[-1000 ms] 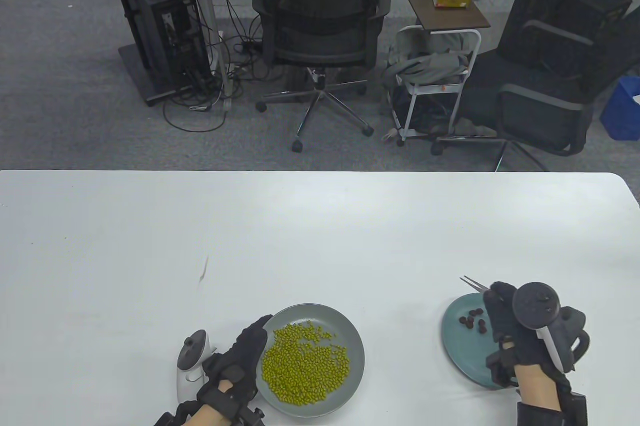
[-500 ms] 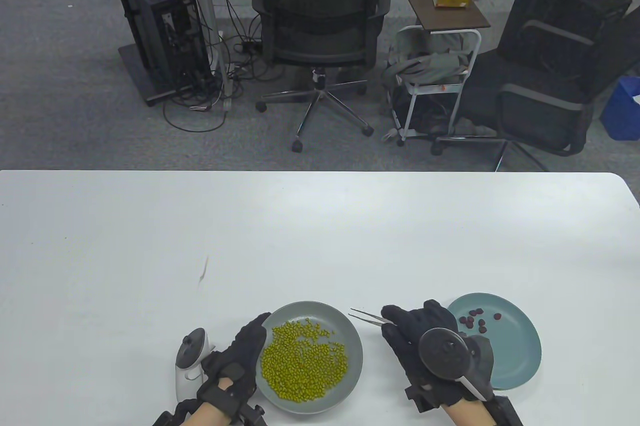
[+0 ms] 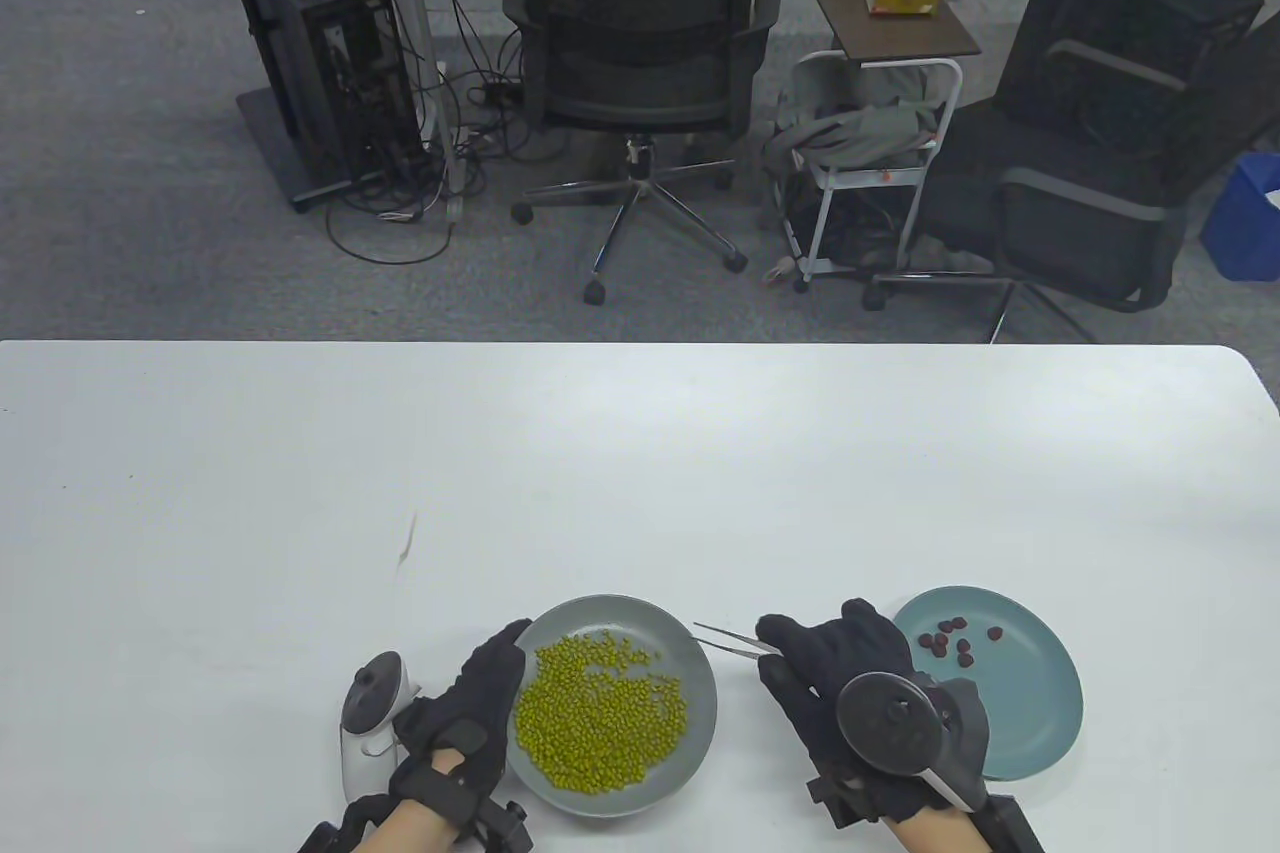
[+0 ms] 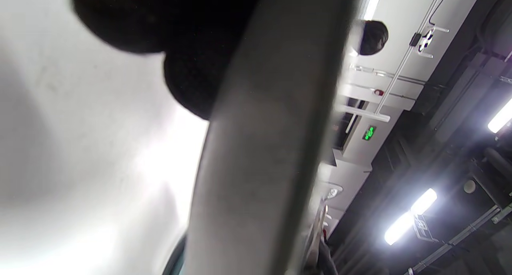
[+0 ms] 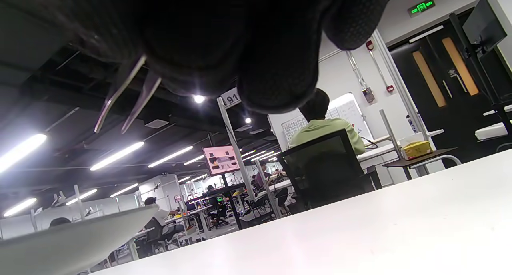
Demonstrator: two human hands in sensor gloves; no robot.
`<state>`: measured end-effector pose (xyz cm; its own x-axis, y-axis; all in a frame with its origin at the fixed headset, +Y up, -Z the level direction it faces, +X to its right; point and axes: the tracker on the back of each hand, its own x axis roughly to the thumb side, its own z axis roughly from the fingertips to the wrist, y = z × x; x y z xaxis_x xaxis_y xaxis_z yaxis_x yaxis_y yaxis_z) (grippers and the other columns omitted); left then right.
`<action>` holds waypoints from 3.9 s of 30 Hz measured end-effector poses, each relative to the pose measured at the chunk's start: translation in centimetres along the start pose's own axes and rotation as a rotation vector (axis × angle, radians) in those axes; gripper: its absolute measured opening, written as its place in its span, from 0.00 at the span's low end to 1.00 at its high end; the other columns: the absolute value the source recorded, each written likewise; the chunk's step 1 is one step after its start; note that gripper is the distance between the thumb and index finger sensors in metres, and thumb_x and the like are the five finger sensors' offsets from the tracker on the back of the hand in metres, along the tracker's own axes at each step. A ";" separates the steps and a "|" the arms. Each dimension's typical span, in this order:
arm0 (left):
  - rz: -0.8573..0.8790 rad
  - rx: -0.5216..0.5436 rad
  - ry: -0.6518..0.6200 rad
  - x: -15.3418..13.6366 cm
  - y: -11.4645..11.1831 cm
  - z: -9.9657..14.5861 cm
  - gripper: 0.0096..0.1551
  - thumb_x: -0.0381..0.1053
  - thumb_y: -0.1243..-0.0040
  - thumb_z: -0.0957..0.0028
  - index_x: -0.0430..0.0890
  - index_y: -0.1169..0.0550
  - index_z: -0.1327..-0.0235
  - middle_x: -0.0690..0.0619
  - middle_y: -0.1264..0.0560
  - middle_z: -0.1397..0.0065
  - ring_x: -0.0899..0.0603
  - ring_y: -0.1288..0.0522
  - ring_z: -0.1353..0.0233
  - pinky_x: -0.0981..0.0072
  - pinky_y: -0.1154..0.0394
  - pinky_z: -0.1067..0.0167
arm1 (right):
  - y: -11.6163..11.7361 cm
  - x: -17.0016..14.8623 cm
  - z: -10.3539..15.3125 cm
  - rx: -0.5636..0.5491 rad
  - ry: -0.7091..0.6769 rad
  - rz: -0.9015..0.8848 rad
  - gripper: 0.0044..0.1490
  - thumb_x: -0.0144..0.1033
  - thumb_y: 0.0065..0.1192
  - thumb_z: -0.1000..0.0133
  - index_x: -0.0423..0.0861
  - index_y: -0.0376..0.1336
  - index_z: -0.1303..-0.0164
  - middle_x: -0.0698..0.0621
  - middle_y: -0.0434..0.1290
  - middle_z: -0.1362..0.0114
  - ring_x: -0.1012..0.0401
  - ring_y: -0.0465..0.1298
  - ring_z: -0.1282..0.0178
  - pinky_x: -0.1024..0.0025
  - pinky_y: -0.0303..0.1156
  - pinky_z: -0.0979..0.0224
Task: Pick cranberries with tweezers into plate
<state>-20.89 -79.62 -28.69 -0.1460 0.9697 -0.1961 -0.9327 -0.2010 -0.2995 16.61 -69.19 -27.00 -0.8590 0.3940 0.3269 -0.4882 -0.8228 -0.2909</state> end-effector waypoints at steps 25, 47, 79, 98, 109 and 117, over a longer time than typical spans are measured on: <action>-0.428 0.661 0.293 4.1 19.9 3.1 0.34 0.55 0.52 0.44 0.45 0.45 0.29 0.47 0.28 0.35 0.43 0.12 0.67 0.58 0.17 0.75 | 0.2 0.0 0.0 0.037 -0.014 0.020 0.30 0.58 0.60 0.57 0.58 0.70 0.46 0.67 0.78 0.56 0.64 0.78 0.45 0.54 0.59 0.20; -1.468 0.483 0.115 12.0 8.1 6.0 0.39 0.64 0.48 0.48 0.54 0.43 0.26 0.49 0.35 0.26 0.35 0.27 0.29 0.42 0.27 0.37 | 0.4 1.1 -0.2 0.036 -0.081 0.084 0.31 0.58 0.60 0.57 0.58 0.70 0.46 0.67 0.78 0.56 0.64 0.79 0.45 0.54 0.59 0.20; -1.672 0.000 -0.184 3.6 -4.8 2.2 0.52 0.76 0.52 0.54 0.62 0.58 0.24 0.55 0.57 0.18 0.37 0.63 0.15 0.32 0.62 0.24 | 6.0 3.6 -2.0 0.303 -0.115 0.498 0.31 0.54 0.62 0.56 0.59 0.66 0.41 0.68 0.78 0.49 0.62 0.78 0.39 0.53 0.57 0.19; -1.650 0.000 -0.192 3.5 -4.5 2.3 0.51 0.75 0.51 0.55 0.62 0.57 0.24 0.54 0.55 0.18 0.37 0.62 0.15 0.32 0.61 0.24 | 15.9 3.1 -11.5 0.477 0.080 0.768 0.32 0.57 0.63 0.59 0.66 0.66 0.42 0.65 0.80 0.44 0.59 0.76 0.32 0.53 0.53 0.17; -1.658 -0.010 -0.174 3.2 -4.3 2.1 0.51 0.75 0.51 0.54 0.62 0.57 0.24 0.55 0.55 0.18 0.37 0.62 0.15 0.32 0.61 0.24 | 9.5 4.0 -9.2 0.351 0.004 0.552 0.39 0.63 0.55 0.58 0.67 0.56 0.33 0.62 0.66 0.25 0.58 0.68 0.24 0.52 0.49 0.15; -1.660 -0.003 -0.206 3.3 -4.6 2.3 0.51 0.75 0.51 0.54 0.62 0.57 0.24 0.55 0.55 0.18 0.37 0.62 0.15 0.32 0.61 0.24 | 2.5 4.0 -1.9 0.194 -0.121 0.368 0.42 0.63 0.52 0.57 0.68 0.51 0.29 0.63 0.59 0.20 0.57 0.62 0.18 0.51 0.44 0.13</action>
<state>-17.84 -75.22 -25.81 0.8944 0.1175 0.4316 -0.1091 0.9930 -0.0443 11.63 -68.85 -28.16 -0.9405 0.0192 0.3391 -0.1052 -0.9658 -0.2371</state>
